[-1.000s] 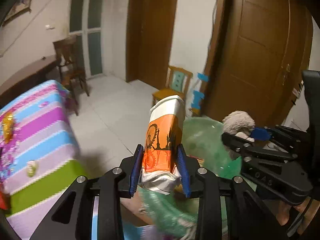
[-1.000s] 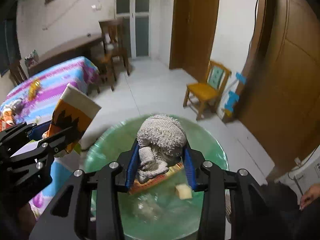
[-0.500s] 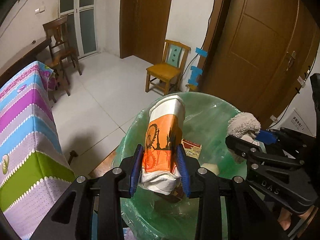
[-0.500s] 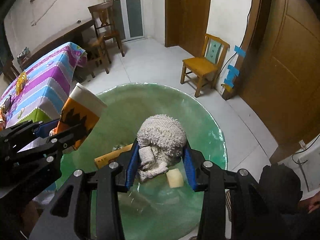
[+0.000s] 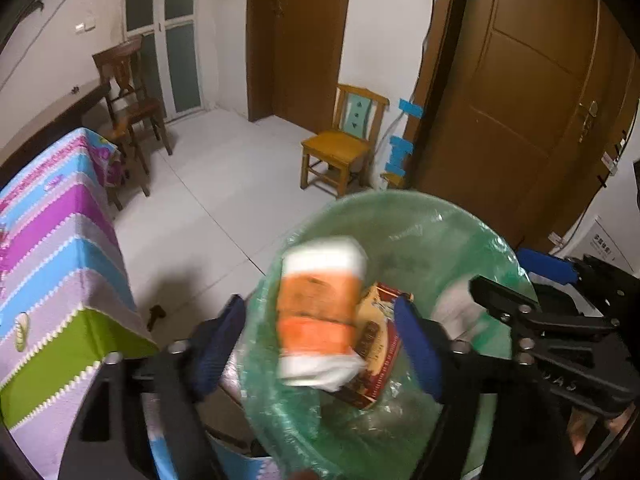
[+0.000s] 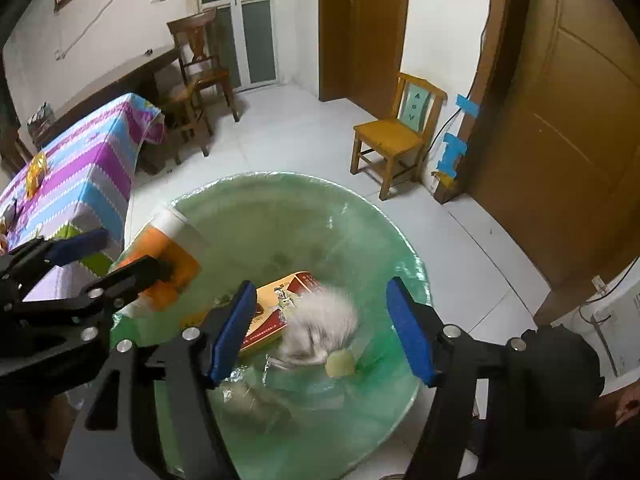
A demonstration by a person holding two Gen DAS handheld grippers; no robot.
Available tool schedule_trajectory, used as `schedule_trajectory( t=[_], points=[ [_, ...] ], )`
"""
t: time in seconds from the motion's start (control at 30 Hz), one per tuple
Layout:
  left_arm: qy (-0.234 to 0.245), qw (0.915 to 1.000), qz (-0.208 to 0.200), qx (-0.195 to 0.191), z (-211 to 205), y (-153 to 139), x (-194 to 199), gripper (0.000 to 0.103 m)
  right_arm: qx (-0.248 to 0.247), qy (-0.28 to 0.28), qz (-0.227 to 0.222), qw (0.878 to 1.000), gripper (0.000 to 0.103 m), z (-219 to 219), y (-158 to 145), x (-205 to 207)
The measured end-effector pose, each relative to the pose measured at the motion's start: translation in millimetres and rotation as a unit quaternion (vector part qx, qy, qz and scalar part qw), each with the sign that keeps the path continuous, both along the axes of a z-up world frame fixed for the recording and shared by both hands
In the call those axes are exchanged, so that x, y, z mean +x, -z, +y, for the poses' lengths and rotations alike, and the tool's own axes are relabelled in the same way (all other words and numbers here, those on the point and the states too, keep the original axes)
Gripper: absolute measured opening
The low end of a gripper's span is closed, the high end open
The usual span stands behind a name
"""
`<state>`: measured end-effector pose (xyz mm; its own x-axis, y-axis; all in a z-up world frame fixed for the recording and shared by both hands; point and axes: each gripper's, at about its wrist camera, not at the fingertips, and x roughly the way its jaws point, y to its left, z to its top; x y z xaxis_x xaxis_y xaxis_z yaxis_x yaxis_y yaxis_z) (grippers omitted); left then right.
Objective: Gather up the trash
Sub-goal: 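Open both tools to drop the cup and cloth into the bin, then grasp the coiled white cable with the left tool while the right tool moves toward the white towel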
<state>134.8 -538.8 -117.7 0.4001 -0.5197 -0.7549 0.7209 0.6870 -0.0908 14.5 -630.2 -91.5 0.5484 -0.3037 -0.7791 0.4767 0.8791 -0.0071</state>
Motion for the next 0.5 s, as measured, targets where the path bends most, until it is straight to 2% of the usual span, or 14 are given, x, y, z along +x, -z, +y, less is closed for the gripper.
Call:
schedule_trajectory(
  t=[0.17, 0.3, 0.4, 0.5],
  points=[
    [-0.014, 0.9998, -0.009, -0.014, 28.8, -20.6, 4.2, 0.078, -0.008, 0.004, -0.032, 0.999, 0.064, 10.2, -19.0, -18.3],
    [-0.026, 0.9986, -0.036, -0.027, 81.4, -46.5, -0.6, 0.079, -0.023, -0.027, -0.092, 0.995, 0.066, 45.6, -45.6, -36.8],
    [-0.043, 0.9964, -0.061, -0.041, 153.0, -66.4, -3.5, 0.079, -0.030, -0.083, -0.136, 0.987, 0.069, 92.6, -65.9, -39.9],
    [-0.071, 0.9934, -0.079, -0.045, 232.5, -81.5, -3.1, 0.079, -0.028, -0.144, -0.154, 0.977, 0.069, 133.3, -76.8, -29.9]
  ],
)
